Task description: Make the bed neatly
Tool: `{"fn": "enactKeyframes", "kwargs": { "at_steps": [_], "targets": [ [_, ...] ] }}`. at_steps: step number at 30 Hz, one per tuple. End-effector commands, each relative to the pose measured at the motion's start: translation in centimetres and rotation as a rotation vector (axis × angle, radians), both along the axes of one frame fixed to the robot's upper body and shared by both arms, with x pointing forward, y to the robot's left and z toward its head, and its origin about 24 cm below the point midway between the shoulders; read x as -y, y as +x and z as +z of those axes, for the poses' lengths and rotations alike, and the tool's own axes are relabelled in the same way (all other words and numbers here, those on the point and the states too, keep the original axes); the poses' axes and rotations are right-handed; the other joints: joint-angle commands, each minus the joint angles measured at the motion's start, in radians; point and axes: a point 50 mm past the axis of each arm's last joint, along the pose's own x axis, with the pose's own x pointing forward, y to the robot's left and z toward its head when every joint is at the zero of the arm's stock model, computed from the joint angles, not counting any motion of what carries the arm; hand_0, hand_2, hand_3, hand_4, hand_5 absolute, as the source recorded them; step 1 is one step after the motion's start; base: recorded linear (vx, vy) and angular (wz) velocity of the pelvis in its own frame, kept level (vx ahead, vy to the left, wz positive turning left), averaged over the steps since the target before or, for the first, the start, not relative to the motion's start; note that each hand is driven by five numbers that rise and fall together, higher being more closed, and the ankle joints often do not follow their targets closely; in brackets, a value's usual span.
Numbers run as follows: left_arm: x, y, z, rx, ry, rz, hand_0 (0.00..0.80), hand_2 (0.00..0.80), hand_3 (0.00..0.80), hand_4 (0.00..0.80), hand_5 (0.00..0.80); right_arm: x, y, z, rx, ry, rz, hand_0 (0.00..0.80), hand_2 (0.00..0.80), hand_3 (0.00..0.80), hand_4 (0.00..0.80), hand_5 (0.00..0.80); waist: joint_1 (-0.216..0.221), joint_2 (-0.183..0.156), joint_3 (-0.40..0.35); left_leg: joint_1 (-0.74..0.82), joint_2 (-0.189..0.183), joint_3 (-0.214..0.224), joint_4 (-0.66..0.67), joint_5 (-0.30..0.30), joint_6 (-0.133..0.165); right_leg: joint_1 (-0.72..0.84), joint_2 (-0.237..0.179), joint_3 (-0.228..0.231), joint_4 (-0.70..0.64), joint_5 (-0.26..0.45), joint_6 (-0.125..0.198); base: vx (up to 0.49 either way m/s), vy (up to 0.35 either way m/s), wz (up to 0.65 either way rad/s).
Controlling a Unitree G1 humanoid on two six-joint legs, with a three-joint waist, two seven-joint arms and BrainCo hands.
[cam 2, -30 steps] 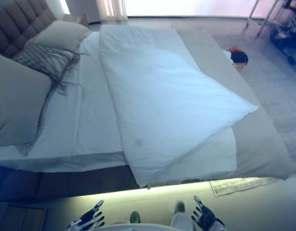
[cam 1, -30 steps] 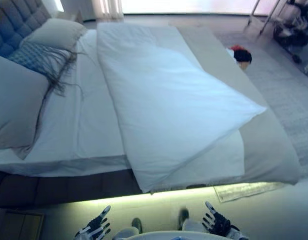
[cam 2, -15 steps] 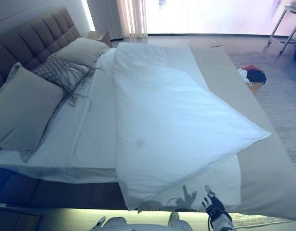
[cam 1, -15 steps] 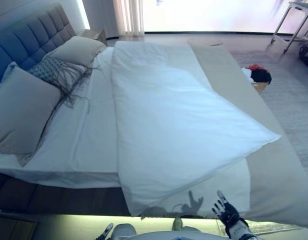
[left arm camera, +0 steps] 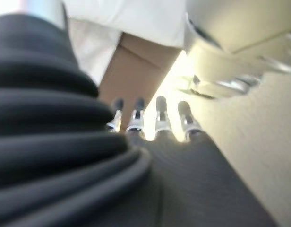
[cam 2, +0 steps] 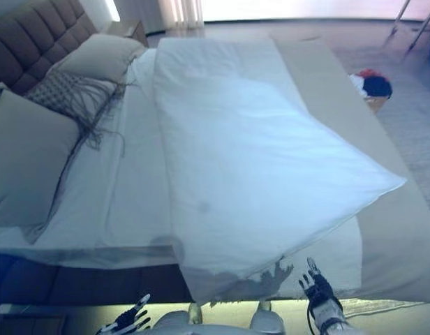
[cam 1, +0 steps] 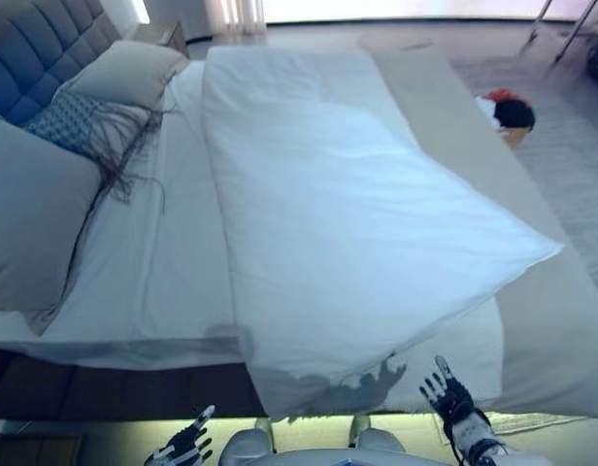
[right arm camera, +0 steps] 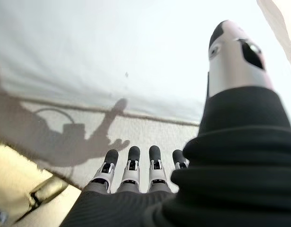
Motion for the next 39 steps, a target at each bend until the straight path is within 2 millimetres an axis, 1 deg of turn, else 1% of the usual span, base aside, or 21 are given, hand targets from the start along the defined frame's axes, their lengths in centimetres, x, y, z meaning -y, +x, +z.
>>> {"fn": "enactKeyframes", "kwargs": {
  "at_steps": [1,4,5,7,10,12,13,16,19,23,28,34,36,37,38,39],
  "targets": [
    [-0.4,3.7,1.1,0.092,-0.013,-0.01,0.0,0.0,0.0,0.0,0.0,1.8,5.6,4.0,0.038,-0.092,-0.066,0.0,0.0,0.0,0.0,0.0,0.05,-0.027,0.088,-0.119,0.041,-0.013,0.158,-0.026,-0.041,-0.077,-0.058,0.03,0.084,-0.009,0.031,-0.19,-0.091,0.06],
    [-0.1,5.4,1.7,0.148,-0.023,-0.003,0.0,0.0,0.0,0.0,0.0,2.6,8.3,6.6,0.071,-0.131,-0.076,0.0,0.0,0.0,0.0,0.0,0.062,-0.016,0.135,-0.194,0.032,-0.038,0.173,-0.008,-0.04,-0.145,-0.058,0.031,0.112,-0.009,0.021,-0.164,-0.077,0.07],
    [-0.1,6.0,1.9,0.164,-0.023,-0.002,0.0,0.0,0.0,0.0,0.0,3.0,9.2,7.7,0.102,-0.122,-0.086,0.0,0.0,0.0,0.0,0.0,0.069,-0.011,0.153,-0.218,0.034,-0.043,0.186,-0.011,-0.04,-0.172,-0.058,0.033,0.131,-0.016,0.018,-0.11,-0.08,0.09],
    [-0.2,6.8,2.2,0.191,-0.021,0.004,0.0,0.0,0.0,0.0,0.0,3.6,10.5,9.4,0.141,-0.104,-0.112,0.0,0.0,0.0,0.0,0.0,0.077,-0.005,0.181,-0.26,0.029,-0.054,0.199,-0.008,-0.038,-0.216,-0.057,0.033,0.155,-0.022,0.014,-0.099,-0.081,0.08],
    [-0.5,7.6,2.7,0.219,-0.017,0.019,0.0,0.0,0.0,0.0,0.0,4.9,11.6,11.7,0.178,-0.109,-0.15,0.0,0.0,0.0,0.0,0.0,0.084,0.005,0.213,-0.313,0.022,-0.07,0.209,-0.002,-0.032,-0.281,-0.058,0.036,0.192,-0.031,0.011,-0.078,-0.064,0.11],
    [-0.7,7.8,2.8,0.227,-0.013,0.03,0.0,0.0,0.0,0.0,0.0,5.9,12.1,13.2,0.192,-0.135,-0.182,0.0,0.0,0.0,0.0,0.0,0.088,0.012,0.23,-0.341,0.014,-0.08,0.21,0.002,-0.027,-0.317,-0.057,0.04,0.21,-0.035,0.011,-0.054,-0.043,0.12],
    [-0.8,7.9,2.9,0.228,-0.008,0.033,0.0,0.0,0.0,0.0,0.0,6.3,12.4,13.9,0.201,-0.153,-0.193,0.0,0.0,0.0,0.0,0.0,0.093,0.018,0.24,-0.355,0.01,-0.086,0.207,0.007,-0.022,-0.342,-0.061,0.045,0.24,-0.045,0.012,-0.054,-0.028,0.11],
    [-1.0,8.2,3.1,0.233,0.0,0.034,0.0,0.0,0.0,0.0,0.0,7.4,13.0,15.9,0.216,-0.185,-0.232,0.0,0.0,0.0,0.0,0.0,0.1,0.025,0.262,-0.392,0.002,-0.093,0.207,0.014,-0.014,-0.397,-0.07,0.05,0.274,-0.047,0.016,-0.041,-0.041,0.09],
    [-1.3,8.4,3.3,0.24,0.005,0.041,0.0,0.0,0.0,0.0,0.0,8.6,13.4,18.1,0.248,-0.243,-0.252,0.0,0.0,0.0,0.0,0.0,0.103,0.032,0.283,-0.423,0.0,-0.089,0.2,0.021,-0.009,-0.441,-0.077,0.055,0.286,-0.044,0.02,-0.037,-0.044,0.06],
    [-1.6,8.1,3.3,0.251,0.001,0.057,0.0,0.0,0.0,0.0,0.0,10.0,13.8,21.1,0.312,-0.298,-0.27,0.0,0.0,0.0,0.0,0.0,0.103,0.045,0.302,-0.459,-0.003,-0.088,0.21,0.02,-0.005,-0.488,-0.084,0.057,0.313,-0.046,0.019,-0.006,-0.007,0.05],
    [-1.9,7.2,3.1,0.257,-0.005,0.067,0.0,0.0,0.0,0.0,0.0,11.0,14.1,23.9,0.364,-0.357,-0.247,0.0,0.0,0.0,0.0,0.0,0.105,0.06,0.312,-0.485,0.002,-0.079,0.201,0.033,-0.006,-0.53,-0.09,0.058,0.334,-0.048,0.018,-0.002,0.001,0.01],
    [-1.6,5.9,2.6,0.235,-0.029,0.059,0.0,0.0,0.0,0.0,0.0,12.2,14.4,27.9,0.458,-0.483,-0.223,0.0,0.0,0.0,0.0,0.0,0.106,0.074,0.315,-0.512,0.01,-0.072,0.206,0.038,-0.012,-0.565,-0.095,0.057,0.359,-0.056,0.013,0.001,0.004,-0.01],
    [-1.6,5.4,2.4,0.23,-0.036,0.051,0.0,0.0,0.0,0.0,0.0,12.1,14.6,29.0,0.479,-0.528,-0.193,0.0,0.0,0.0,0.0,0.0,0.107,0.073,0.315,-0.51,0.015,-0.068,0.199,0.041,-0.016,-0.567,-0.093,0.054,0.355,-0.054,0.012,0.009,0.024,-0.05],
    [-1.6,5.2,2.4,0.23,-0.038,0.051,0.0,0.0,0.0,0.0,0.0,12.2,14.6,29.1,0.472,-0.548,-0.181,0.0,0.0,0.0,0.0,0.0,0.107,0.072,0.315,-0.507,0.018,-0.066,0.195,0.043,-0.017,-0.566,-0.092,0.053,0.354,-0.053,0.012,0.094,0.02,-0.04],
    [-1.5,5.1,2.3,0.231,-0.042,0.05,0.0,0.0,0.0,0.0,0.0,12.2,14.6,29.2,0.461,-0.573,-0.169,0.0,0.0,0.0,0.0,0.0,0.107,0.071,0.315,-0.49,0.022,-0.068,0.193,0.022,-0.025,-0.553,-0.088,0.062,0.36,-0.077,0.024,0.096,0.018,-0.03],
    [-1.5,5.0,2.3,0.234,-0.046,0.046,0.0,0.0,0.0,0.0,0.0,12.3,14.6,29.3,0.454,-0.593,-0.162,0.0,0.0,0.0,0.0,0.0,0.106,0.07,0.315,-0.485,0.025,-0.065,0.188,0.023,-0.026,-0.55,-0.088,0.06,0.357,-0.077,0.024,0.097,0.016,-0.03]
  ]
}}
